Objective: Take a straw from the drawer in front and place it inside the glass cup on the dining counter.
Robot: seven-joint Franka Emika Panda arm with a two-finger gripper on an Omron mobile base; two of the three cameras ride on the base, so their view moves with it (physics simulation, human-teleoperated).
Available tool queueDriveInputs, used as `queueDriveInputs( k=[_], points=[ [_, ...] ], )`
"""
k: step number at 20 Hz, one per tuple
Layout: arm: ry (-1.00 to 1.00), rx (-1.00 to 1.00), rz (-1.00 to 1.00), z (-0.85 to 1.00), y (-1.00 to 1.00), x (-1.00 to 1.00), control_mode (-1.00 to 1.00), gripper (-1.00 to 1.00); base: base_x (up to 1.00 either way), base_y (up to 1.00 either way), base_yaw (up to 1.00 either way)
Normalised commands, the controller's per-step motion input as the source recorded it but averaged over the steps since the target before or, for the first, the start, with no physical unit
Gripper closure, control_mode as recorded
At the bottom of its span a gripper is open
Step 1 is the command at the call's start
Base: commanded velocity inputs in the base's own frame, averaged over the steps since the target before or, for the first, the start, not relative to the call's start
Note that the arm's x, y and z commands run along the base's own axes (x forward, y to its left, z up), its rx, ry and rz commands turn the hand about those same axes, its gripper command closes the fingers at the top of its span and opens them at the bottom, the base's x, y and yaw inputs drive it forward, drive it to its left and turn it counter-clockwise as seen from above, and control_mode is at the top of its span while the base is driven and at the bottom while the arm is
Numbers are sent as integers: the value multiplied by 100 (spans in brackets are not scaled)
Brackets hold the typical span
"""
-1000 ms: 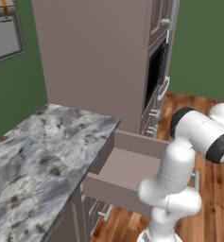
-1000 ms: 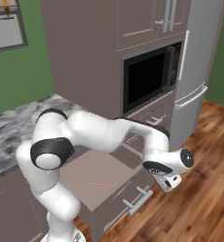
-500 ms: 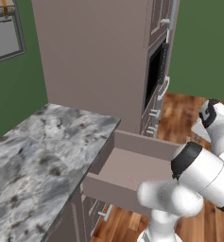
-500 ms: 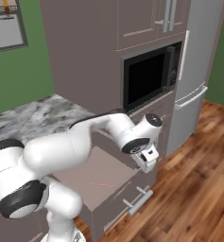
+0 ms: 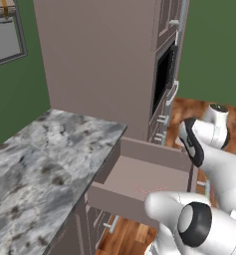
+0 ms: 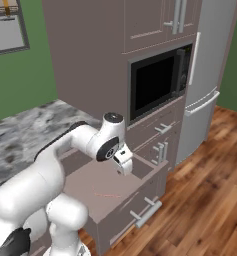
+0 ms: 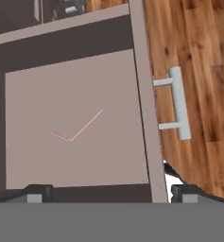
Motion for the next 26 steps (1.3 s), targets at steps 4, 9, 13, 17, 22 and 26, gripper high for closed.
queueDriveInputs(
  k=[4, 9, 13, 17, 22, 26],
  points=[
    [0, -14, 11, 0, 71, 17, -100, -100, 0, 0, 0],
    [3, -7, 24, 0, 44, 59, -100, -100, 0, 0, 0],
    [9, -4, 27, -1, 37, 70, -100, -100, 0, 0, 0],
    [18, 0, 25, -18, 20, 66, -100, -100, 0, 0, 0],
    [26, -1, 11, -13, 26, 48, -100, -100, 0, 0, 0],
    [33, -1, 9, -25, 19, 37, -100, -100, 0, 0, 0]
  ],
)
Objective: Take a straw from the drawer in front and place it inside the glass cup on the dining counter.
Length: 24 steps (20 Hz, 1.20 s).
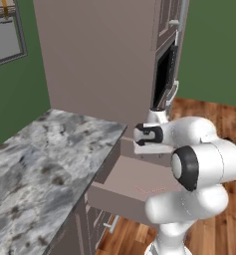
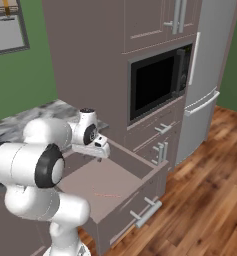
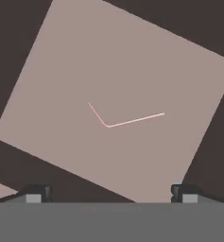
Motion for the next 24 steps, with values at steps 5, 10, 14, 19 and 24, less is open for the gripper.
queueDriveInputs(
  k=[5, 10, 14, 19, 24],
  points=[
    [36, 0, 5, -45, 6, 30, -100, -100, 0, 0, 0],
    [27, 0, 9, -66, 0, 23, -100, -100, 0, 0, 0],
    [15, 0, 11, -71, 0, 8, -100, -100, 0, 0, 0],
    [3, 0, 14, -57, 0, 9, -100, -100, 0, 0, 0],
    [3, 5, 16, -57, 0, 25, -100, -100, 0, 0, 0]
  ],
)
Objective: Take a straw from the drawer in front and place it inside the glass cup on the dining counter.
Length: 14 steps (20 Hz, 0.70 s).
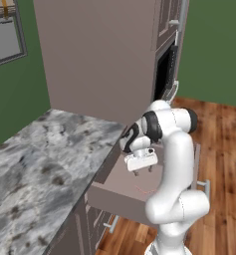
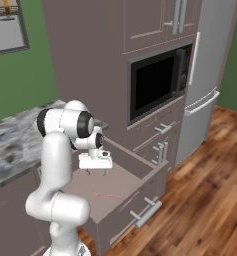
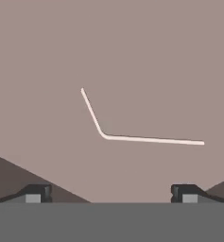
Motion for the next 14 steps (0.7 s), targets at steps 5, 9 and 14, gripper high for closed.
queueDriveInputs(
  k=[5, 9, 14],
  points=[
    [0, 14, 18, -53, 0, 19, -100, -100, 0, 0, 0],
    [0, 16, 19, -46, 0, 3, -100, -100, 0, 0, 0],
    [0, 8, 14, -38, 0, 0, -100, -100, 0, 0, 0]
  ],
)
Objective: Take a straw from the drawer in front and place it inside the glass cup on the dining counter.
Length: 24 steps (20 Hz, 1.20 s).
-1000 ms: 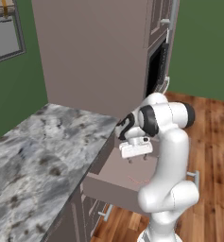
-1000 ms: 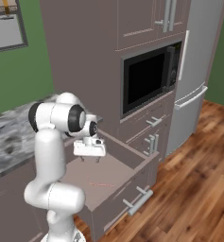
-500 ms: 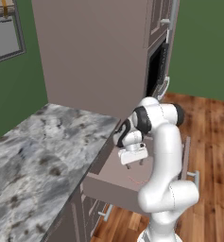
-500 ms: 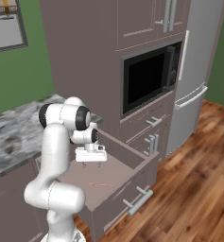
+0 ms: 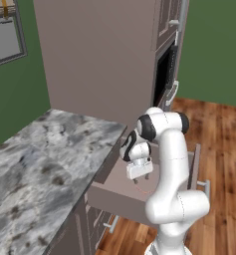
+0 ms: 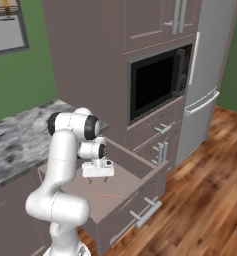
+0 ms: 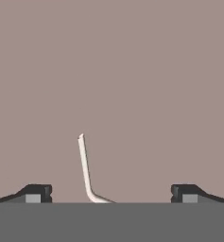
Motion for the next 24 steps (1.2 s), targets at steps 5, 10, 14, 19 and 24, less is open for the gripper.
queueDriveInputs(
  k=[5, 10, 14, 19, 24],
  points=[
    [0, 0, 3, -20, 1, -11, -100, -100, 0, 0, 0],
    [0, 3, 0, -5, 14, -47, -100, -100, 0, 0, 0],
    [0, 5, 0, 0, 10, -49, -100, -100, 0, 0, 0],
    [-4, 1, 0, -8, 0, -10, -100, -100, 0, 0, 0],
    [-18, 0, 3, -1, 0, 0, -100, -100, 0, 0, 0]
  ],
)
